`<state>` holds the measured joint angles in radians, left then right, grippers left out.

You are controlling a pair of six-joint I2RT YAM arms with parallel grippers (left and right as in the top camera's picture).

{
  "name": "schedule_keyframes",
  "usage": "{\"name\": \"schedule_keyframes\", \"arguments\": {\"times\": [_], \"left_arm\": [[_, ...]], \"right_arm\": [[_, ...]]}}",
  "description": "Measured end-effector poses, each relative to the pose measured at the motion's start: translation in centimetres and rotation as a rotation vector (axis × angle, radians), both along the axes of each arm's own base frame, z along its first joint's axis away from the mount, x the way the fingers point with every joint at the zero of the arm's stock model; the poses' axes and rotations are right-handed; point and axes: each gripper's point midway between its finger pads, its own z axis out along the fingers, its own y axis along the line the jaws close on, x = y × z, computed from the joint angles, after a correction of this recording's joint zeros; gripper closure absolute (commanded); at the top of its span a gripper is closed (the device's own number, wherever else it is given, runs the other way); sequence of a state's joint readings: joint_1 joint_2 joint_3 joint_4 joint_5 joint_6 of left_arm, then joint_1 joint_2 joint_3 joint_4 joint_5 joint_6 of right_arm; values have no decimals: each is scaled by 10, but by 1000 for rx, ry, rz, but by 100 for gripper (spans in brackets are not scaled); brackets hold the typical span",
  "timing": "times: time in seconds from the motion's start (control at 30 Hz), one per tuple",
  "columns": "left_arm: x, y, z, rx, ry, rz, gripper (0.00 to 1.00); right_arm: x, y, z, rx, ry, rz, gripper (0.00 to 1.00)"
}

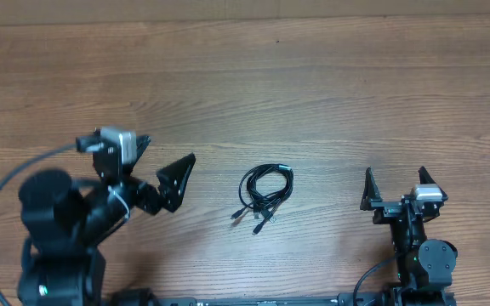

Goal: Untangle cables
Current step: 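Reach the left gripper forward and down onto the black cable bundle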

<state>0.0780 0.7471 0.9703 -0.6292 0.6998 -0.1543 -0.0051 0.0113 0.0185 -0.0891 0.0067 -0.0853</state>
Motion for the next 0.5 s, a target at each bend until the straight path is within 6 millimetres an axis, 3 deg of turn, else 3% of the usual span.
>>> {"name": "schedule_keyframes", "arguments": {"times": [0.33,0.43,0.5], "left_arm": [[3,-28,-46,-146,407,-89,1],[15,-28,-53,-184,461,-67,18],[23,-28,-59,-216,511,-44,22]], "right_arm": [[0,0,0,0,0,0,0],[0,0,0,0,-1,0,0],[0,0,0,0,0,0,0]]}}
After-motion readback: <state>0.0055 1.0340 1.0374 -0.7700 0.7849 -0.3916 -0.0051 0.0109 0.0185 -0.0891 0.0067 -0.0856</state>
